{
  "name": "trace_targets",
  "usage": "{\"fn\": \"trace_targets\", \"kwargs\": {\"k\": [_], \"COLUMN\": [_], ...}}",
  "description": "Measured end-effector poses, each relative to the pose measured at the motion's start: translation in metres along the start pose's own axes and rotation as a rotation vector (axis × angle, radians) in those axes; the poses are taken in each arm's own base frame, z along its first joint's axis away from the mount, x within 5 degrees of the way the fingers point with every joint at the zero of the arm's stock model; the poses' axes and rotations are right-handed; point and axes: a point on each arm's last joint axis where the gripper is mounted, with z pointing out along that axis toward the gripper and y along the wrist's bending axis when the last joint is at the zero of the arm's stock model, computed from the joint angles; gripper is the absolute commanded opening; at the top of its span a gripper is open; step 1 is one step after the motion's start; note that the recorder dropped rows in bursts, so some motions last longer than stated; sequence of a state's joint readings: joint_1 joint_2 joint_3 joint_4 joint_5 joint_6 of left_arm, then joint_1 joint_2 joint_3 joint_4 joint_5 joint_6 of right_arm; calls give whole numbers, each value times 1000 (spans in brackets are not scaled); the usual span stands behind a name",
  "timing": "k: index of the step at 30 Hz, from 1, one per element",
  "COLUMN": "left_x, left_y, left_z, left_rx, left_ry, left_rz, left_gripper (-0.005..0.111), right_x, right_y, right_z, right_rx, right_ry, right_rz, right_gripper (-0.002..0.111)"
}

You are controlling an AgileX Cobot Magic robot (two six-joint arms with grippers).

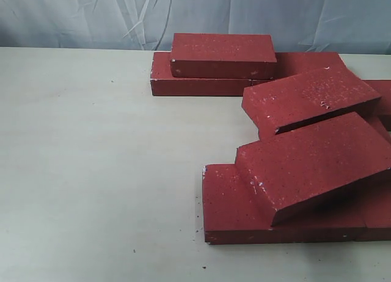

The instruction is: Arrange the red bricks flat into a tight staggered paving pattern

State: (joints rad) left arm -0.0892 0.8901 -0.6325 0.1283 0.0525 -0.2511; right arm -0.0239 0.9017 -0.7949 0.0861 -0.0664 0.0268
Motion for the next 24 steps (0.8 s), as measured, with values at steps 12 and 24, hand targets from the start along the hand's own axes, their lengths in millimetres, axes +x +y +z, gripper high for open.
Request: {"fn": "trace_targets", "kwargs": {"k": [12, 24], "left_x": [12, 50], "left_y": [-63, -134], "left_z": [48, 86], "left_rx": [162, 378], "left_ry": [386, 675], "left_rz": [280, 373], "left_gripper": [0, 0], "right_x": [-4, 43], "right_y": [-2, -16], "right_z": [63, 136], "right_rx": [31, 11], "right_ry": [352, 884], "right_rz": [-228, -421], "right_gripper": [-1, -1]}}
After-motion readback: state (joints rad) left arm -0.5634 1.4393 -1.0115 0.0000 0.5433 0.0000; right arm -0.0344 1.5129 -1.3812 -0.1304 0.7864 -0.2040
